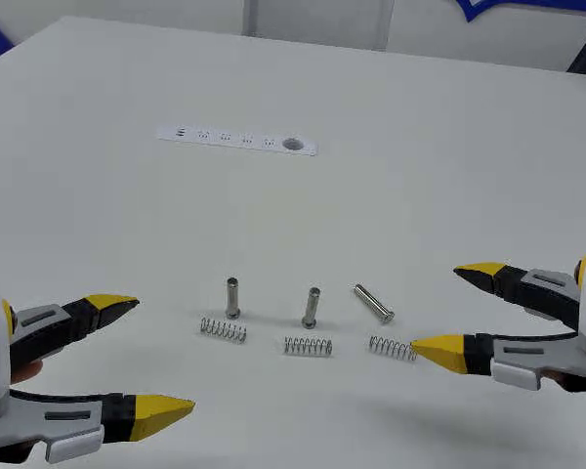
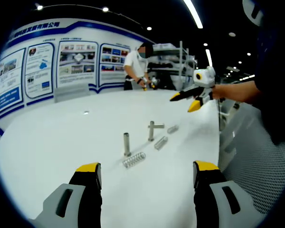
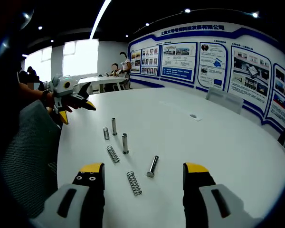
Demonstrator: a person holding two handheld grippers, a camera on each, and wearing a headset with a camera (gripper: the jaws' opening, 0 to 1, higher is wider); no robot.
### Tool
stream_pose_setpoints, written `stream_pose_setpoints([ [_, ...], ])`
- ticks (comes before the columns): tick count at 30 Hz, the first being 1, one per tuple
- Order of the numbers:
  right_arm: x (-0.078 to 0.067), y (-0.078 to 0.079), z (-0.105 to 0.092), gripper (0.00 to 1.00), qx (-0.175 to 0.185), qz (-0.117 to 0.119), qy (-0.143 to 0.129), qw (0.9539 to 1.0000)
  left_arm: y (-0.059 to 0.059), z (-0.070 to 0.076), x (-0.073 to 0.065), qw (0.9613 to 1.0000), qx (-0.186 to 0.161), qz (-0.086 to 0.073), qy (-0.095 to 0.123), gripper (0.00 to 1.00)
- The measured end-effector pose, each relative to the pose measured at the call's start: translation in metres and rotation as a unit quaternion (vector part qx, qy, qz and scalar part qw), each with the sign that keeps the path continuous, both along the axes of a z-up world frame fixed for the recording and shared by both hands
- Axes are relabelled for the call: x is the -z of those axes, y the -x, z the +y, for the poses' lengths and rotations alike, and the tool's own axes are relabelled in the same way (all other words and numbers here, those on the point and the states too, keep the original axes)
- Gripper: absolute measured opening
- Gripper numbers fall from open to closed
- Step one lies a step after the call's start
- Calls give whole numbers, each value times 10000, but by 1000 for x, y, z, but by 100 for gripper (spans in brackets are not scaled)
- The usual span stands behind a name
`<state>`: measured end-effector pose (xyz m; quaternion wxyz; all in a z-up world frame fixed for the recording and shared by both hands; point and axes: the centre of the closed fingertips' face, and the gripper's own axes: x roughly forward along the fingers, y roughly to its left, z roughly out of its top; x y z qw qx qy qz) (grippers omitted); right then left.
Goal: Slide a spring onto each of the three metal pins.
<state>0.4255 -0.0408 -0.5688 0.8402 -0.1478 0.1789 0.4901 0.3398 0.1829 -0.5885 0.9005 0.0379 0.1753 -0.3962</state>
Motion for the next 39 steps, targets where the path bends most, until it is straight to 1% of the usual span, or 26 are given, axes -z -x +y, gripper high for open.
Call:
stream_pose_setpoints([
  [3, -1, -5, 3, 66, 10, 5, 22, 10000, 0, 0, 0, 10000, -8, 4, 5, 80],
  [6, 1, -11, 6, 63, 14, -5, 174, 9998, 0, 0, 1, 10000, -4, 10, 2, 80],
  [10, 2, -18, 14, 61, 48, 67, 263, 9996, 0, -1, 1, 10000, 10, 8, -4, 80],
  [12, 2, -23, 18, 58, 81, 72, 290, 9995, 0, -1, 1, 10000, 5, 4, 5, 80],
  [15, 5, -28, 23, 55, 170, 166, 313, 9992, 0, -1, 1, 10000, 16, 8, -3, 80],
  [20, 14, -39, 28, 47, 327, 336, 513, 9976, 0, -1, 4, 10000, 34, 31, -21, 80],
  [23, 20, -44, 31, 42, 394, 350, 724, 9960, -1, -2, 4, 10000, 45, 39, -28, 80],
  [30, 31, -56, 38, 31, 548, 524, 892, 9931, -2, -4, 5, 10000, 57, 58, -19, 80],
  [33, 37, -60, 39, 29, 577, 563, 1038, 9913, -2, -4, 6, 10000, 48, 71, -10, 80],
  [35, 43, -62, 40, 27, 629, 633, 1167, 9891, -2, -4, 7, 10000, 46, 84, -18, 79],
  [39, 53, -66, 43, 24, 695, 749, 1306, 9862, -1, -4, 8, 9999, 40, 101, -20, 79],
])
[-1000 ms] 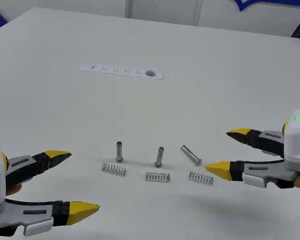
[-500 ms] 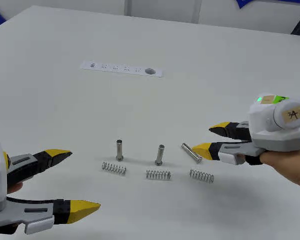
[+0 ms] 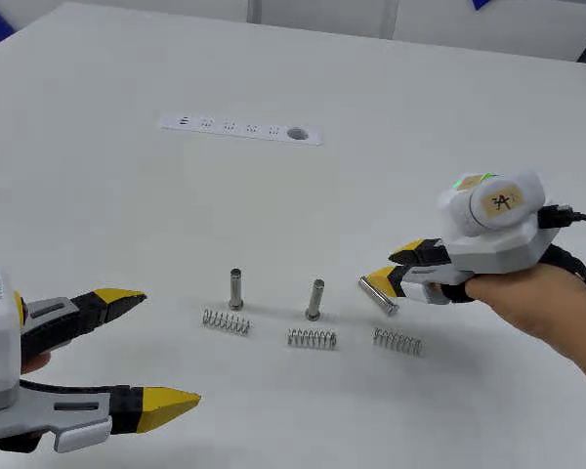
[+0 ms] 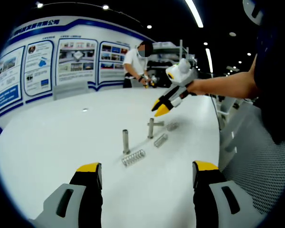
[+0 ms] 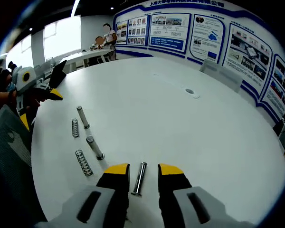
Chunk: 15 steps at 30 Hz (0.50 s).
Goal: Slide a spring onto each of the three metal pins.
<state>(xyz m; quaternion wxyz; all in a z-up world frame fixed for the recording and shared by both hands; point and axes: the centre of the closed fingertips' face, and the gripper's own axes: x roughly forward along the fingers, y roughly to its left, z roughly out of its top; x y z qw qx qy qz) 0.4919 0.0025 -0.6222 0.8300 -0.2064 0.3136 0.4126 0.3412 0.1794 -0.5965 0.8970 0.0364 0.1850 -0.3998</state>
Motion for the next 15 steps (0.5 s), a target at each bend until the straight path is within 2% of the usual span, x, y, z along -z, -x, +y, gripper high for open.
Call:
stream_pose_setpoints([
  [15, 25, -8, 7, 15, 193, 380, 427, 9982, -1, 1, 5, 10000, -31, 56, 12, 78],
])
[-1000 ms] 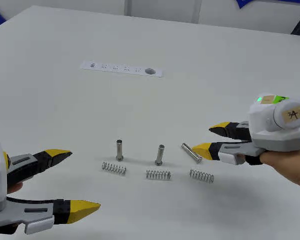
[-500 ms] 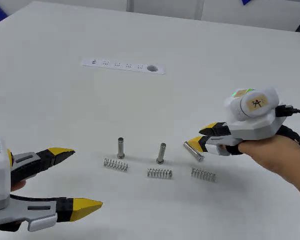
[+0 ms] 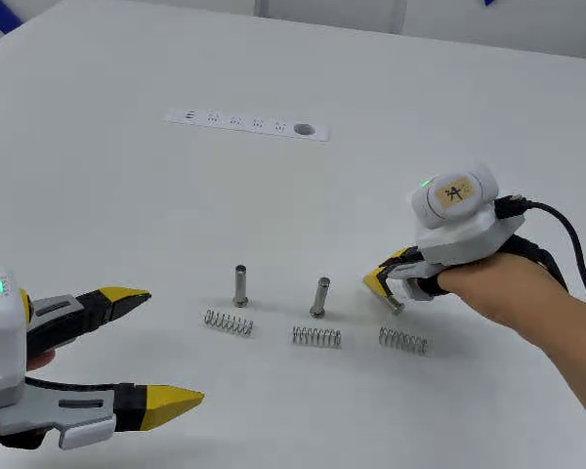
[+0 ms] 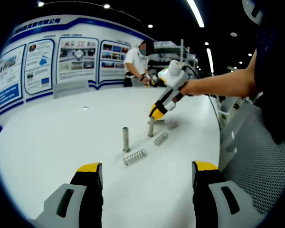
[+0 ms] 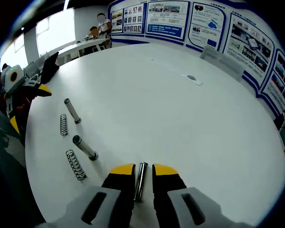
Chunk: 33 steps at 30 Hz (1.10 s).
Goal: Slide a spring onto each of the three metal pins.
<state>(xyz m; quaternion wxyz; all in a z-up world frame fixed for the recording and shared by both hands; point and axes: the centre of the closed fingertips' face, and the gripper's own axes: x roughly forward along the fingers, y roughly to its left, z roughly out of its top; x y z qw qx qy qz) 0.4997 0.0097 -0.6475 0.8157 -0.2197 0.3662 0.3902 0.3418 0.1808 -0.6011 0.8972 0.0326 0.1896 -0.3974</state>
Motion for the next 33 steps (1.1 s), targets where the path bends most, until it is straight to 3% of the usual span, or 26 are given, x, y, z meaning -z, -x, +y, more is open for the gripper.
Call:
stream_pose_setpoints([
  [25, 16, -1, -1, 9, 133, 466, 299, 9984, 2, 6, 2, 10000, -73, 43, 27, 77],
  [29, 16, -1, -2, 9, 237, 587, 209, 9978, 2, 5, 2, 10000, -66, 45, 26, 77],
  [33, 16, 0, -2, 9, 266, 534, 175, 9981, 2, 4, 1, 10000, -59, 29, 19, 77],
])
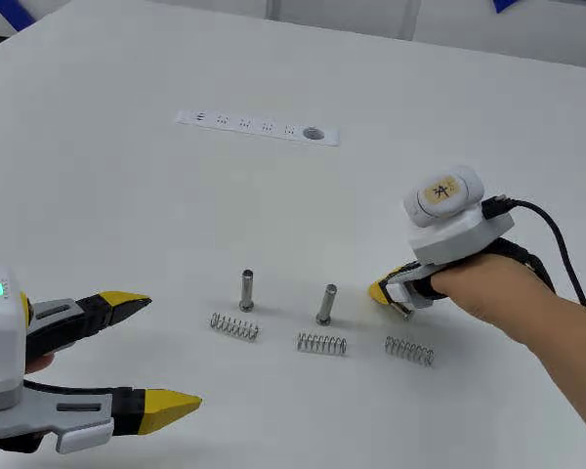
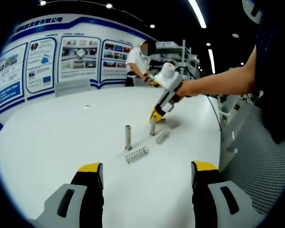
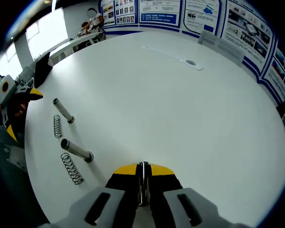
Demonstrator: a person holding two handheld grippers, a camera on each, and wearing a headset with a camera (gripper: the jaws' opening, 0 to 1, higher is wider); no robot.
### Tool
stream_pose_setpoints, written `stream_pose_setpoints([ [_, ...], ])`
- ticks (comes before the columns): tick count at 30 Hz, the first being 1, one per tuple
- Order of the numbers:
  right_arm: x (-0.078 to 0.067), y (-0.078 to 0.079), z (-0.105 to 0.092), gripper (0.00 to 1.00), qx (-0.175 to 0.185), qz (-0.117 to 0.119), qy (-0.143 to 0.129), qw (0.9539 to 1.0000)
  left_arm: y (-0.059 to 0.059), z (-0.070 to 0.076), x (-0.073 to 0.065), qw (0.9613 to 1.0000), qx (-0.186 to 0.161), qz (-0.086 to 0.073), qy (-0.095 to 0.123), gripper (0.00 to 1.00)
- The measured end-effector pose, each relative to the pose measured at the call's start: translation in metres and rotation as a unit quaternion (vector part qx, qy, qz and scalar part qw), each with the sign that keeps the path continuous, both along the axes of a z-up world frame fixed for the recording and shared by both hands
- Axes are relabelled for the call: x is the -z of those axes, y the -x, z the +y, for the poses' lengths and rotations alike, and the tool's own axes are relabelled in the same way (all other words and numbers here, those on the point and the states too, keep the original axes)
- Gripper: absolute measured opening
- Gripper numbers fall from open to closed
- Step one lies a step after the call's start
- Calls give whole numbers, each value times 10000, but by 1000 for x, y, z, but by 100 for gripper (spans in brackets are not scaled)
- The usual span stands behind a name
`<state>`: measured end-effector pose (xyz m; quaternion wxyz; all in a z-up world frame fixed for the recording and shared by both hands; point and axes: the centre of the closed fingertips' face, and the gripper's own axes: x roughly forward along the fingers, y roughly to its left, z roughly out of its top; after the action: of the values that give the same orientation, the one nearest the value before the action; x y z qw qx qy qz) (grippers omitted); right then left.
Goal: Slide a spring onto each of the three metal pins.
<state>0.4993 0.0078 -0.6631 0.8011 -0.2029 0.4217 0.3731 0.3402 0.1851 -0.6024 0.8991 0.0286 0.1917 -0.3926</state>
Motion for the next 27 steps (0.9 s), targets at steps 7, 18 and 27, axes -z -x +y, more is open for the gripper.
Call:
stream_pose_setpoints([
  [7, -14, 5, -3, 8, 112, -146, -190, 9996, 1, 1, -2, 10000, -10, -17, -11, 77],
  [18, -44, 26, -14, 9, 209, -437, -407, 9980, 1, -4, -7, 9999, 61, -86, -31, 76],
  [27, -49, 35, -25, 9, 346, -539, -525, 9966, 2, -4, -10, 9999, 83, -137, -50, 76],
])
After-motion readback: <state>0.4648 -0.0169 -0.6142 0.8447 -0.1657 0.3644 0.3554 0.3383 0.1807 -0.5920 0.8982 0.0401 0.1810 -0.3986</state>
